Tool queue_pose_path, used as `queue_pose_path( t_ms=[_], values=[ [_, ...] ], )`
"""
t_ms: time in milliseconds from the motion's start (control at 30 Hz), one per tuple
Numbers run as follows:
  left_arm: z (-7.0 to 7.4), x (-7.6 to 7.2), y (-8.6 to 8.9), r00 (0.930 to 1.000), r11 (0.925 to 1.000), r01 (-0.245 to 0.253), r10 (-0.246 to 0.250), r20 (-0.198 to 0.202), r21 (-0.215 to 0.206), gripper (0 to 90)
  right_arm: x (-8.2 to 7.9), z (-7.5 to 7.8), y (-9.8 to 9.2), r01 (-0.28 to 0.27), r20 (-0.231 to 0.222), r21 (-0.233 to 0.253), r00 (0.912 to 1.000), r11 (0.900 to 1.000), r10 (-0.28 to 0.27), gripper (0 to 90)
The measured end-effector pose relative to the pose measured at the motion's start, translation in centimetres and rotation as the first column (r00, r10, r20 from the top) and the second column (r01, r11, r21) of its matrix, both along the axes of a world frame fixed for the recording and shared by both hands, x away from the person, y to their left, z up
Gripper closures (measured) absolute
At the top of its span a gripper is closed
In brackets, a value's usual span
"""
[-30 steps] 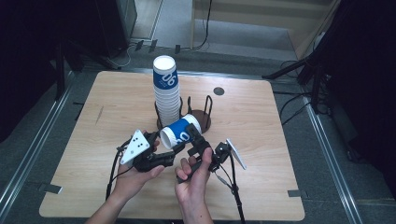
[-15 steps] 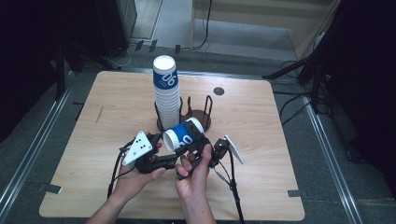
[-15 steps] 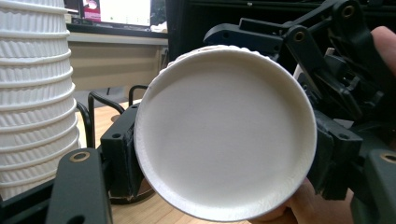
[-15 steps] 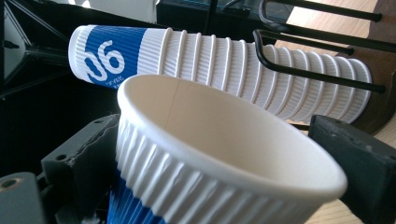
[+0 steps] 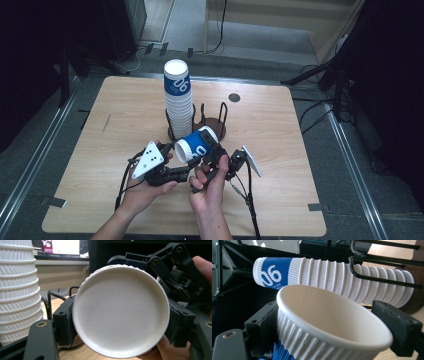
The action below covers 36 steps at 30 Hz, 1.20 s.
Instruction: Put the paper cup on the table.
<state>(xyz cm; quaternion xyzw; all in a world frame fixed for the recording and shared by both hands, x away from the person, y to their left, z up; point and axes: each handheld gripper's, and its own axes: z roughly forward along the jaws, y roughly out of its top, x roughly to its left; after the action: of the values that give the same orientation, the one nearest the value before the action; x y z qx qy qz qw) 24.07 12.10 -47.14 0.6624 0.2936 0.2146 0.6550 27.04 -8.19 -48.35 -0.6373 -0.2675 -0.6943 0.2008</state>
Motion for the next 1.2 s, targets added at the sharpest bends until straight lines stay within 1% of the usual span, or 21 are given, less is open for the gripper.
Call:
queue_pose_path(
  t_ms=[67, 167, 233, 267, 333, 367, 467, 500, 533, 600, 633, 733, 833, 867, 1033, 1067, 1100, 1133, 1200],
  values=[
    [0.1, -0.1, 0.2, 0.9999, 1.0000, 0.005, -0.005, -0.009, -0.008, 26.3, 0.0, 0.1, 0.0, 0.002, 0.010, -0.001, 0.9999, 1.000, -0.002, 13.5],
    [0.2, -0.4, 0.2, 0.9999, 0.9999, -0.012, 0.012, 0.000, 0.004, 25.0, 0.0, 0.1, 0.0, 0.002, 0.016, -0.005, 0.9999, 1.000, -0.002, 14.1],
    [0.2, -0.5, 0.2, 0.9998, 0.9998, -0.020, 0.020, -0.003, 0.005, 15.9, 0.0, 0.1, -0.1, 0.003, 0.018, -0.010, 0.9998, 1.000, -0.003, 14.3],
    [0.3, -0.6, 0.2, 0.9997, 0.9997, -0.025, 0.025, -0.003, 0.007, 13.2, 0.1, 0.1, -0.2, 0.003, 0.026, -0.014, 0.9997, 1.000, -0.003, 14.3],
    [0.4, -0.7, 0.3, 0.9987, 0.9986, -0.050, 0.050, -0.008, 0.016, 11.6, 0.1, 0.2, -0.5, 0.009, 0.037, -0.021, 0.9993, 1.000, -0.008, 14.3],
    [0.4, -0.7, 0.3, 0.9983, 0.9984, -0.055, 0.056, -0.016, 0.014, 9.2, 0.1, 0.3, -0.7, 0.014, 0.051, -0.031, 0.9986, 0.999, -0.013, 14.4],
    [0.6, -0.9, 0.4, 0.9963, 0.9969, -0.078, 0.078, -0.036, 0.015, 7.3, 0.1, 0.8, -1.2, 0.031, 0.079, -0.066, 0.9966, 0.997, -0.025, 14.4],
    [0.6, -0.9, 0.4, 0.9970, 0.9978, -0.065, 0.066, -0.041, 0.009, 2.1, 0.1, 0.9, -1.5, 0.040, 0.093, -0.081, 0.9951, 0.996, -0.032, 14.4],
    [0.6, -0.9, 0.4, 0.9969, 0.9980, -0.062, 0.062, -0.048, 0.007, 0.0, 0.1, 1.0, -1.6, 0.043, 0.102, -0.091, 0.9943, 0.995, -0.033, 14.4],
    [0.7, -1.0, 0.3, 0.9957, 0.9977, -0.067, 0.067, -0.064, 0.007, 0.0, 0.0, 1.2, -1.8, 0.054, 0.115, -0.112, 0.9925, 0.992, -0.041, 14.4],
    [0.7, -1.1, 0.3, 0.9950, 0.9973, -0.073, 0.073, -0.068, 0.008, 0.0, 0.1, 1.2, -2.0, 0.061, 0.123, -0.129, 0.9914, 0.990, -0.045, 14.4],
    [0.7, -1.1, 0.4, 0.9947, 0.9978, -0.066, 0.067, -0.078, 0.007, 0.0, 0.1, 1.4, -2.3, 0.074, 0.138, -0.154, 0.9891, 0.985, -0.052, 14.4],
    [0.6, -1.2, 0.6, 0.9940, 0.9978, -0.065, 0.066, -0.088, 0.011, 0.0, 0.1, 1.5, -2.4, 0.096, 0.165, -0.193, 0.9842, 0.977, -0.064, 14.4],
    [0.6, -1.2, 0.7, 0.9935, 0.9977, -0.066, 0.067, -0.092, 0.012, 0.0, 0.1, 1.6, -2.5, 0.104, 0.175, -0.211, 0.9823, 0.972, -0.068, 14.4],
    [0.5, -1.1, 1.3, 0.9913, 0.9969, -0.077, 0.078, -0.106, 0.011, 0.0, 0.2, 2.1, -2.8, 0.134, 0.206, -0.264, 0.9753, 0.955, -0.079, 14.4],
    [0.5, -1.1, 1.4, 0.9908, 0.9967, -0.080, 0.081, -0.109, 0.009, 0.0, 0.2, 2.2, -2.8, 0.148, 0.222, -0.283, 0.9714, 0.948, -0.085, 14.4],
    [0.5, -1.1, 1.5, 0.9907, 0.9965, -0.084, 0.084, -0.107, 0.009, 0.0, 0.2, 2.2, -2.8, 0.155, 0.230, -0.297, 0.9693, 0.942, -0.087, 14.4],
    [0.5, -1.1, 1.6, 0.9903, 0.9963, -0.086, 0.086, -0.109, 0.008, 0.0, 0.2, 2.3, -2.9, 0.169, 0.243, -0.320, 0.9657, 0.932, -0.092, 14.4],
    [0.4, -1.1, 1.9, 0.9892, 0.9956, -0.094, 0.094, -0.113, 0.007, 0.0, 0.2, 2.5, -2.9, 0.181, 0.257, -0.339, 0.9619, 0.923, -0.094, 14.4]
  ],
)
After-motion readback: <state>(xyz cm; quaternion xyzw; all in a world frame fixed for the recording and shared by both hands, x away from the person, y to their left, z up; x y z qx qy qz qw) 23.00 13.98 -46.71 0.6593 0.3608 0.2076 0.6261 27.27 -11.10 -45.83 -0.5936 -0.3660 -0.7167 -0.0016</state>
